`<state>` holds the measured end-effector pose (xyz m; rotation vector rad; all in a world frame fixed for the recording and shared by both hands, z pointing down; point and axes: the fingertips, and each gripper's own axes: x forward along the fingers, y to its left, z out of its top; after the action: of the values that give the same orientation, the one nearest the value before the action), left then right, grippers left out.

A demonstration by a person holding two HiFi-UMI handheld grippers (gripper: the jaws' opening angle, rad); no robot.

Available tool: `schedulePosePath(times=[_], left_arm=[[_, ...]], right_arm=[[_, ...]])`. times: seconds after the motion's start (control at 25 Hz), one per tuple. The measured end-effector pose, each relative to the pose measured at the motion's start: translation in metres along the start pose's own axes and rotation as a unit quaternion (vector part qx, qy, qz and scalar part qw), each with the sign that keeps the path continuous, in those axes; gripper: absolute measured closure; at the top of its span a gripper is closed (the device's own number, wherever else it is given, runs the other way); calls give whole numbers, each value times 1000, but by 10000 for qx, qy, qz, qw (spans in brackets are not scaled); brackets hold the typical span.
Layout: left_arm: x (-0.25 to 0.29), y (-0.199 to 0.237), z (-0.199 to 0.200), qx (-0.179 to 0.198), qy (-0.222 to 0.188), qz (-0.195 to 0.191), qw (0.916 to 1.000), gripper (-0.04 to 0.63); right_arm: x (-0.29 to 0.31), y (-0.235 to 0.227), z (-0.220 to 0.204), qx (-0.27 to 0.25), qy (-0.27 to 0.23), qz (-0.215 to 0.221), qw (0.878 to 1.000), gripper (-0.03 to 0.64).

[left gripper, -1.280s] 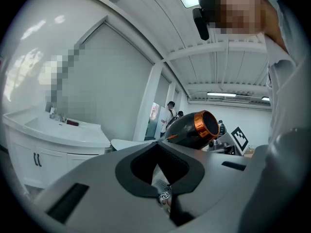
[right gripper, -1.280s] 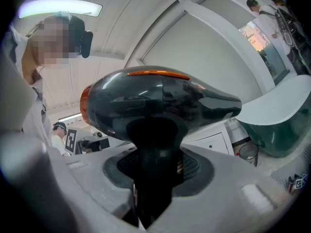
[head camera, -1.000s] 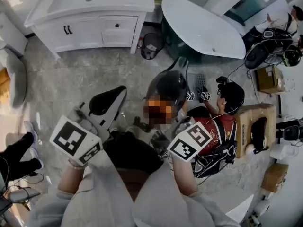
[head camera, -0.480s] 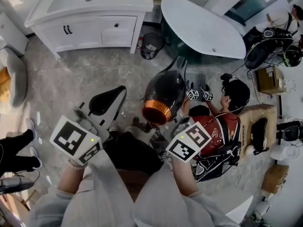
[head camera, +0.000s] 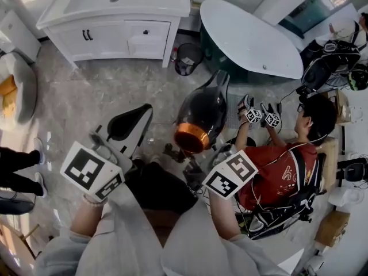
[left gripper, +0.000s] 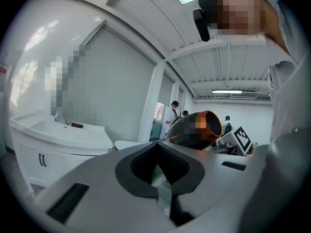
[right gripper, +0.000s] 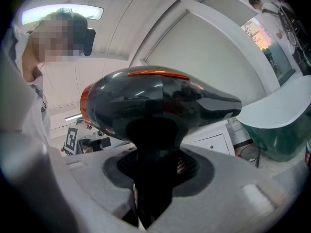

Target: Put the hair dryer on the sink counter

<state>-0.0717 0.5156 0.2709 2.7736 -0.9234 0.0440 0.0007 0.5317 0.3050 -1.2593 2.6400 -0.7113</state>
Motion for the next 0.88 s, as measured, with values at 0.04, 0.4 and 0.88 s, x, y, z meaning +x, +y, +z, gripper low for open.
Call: schedulePosePath(times=[0.04, 0.4, 0.88], left_arm=[[0, -1, 0, 0, -14, 34, 10000, 592], [2, -8, -3, 71, -159, 239, 9996, 592], [21, 31, -3, 48, -192, 387, 9991, 592]], right_arm=[[-1, 0, 0, -7, -2, 25, 10000, 462], [-3, -4, 1, -139, 37, 211, 9997, 462], [27, -34, 7, -136, 69, 160, 9998, 462]])
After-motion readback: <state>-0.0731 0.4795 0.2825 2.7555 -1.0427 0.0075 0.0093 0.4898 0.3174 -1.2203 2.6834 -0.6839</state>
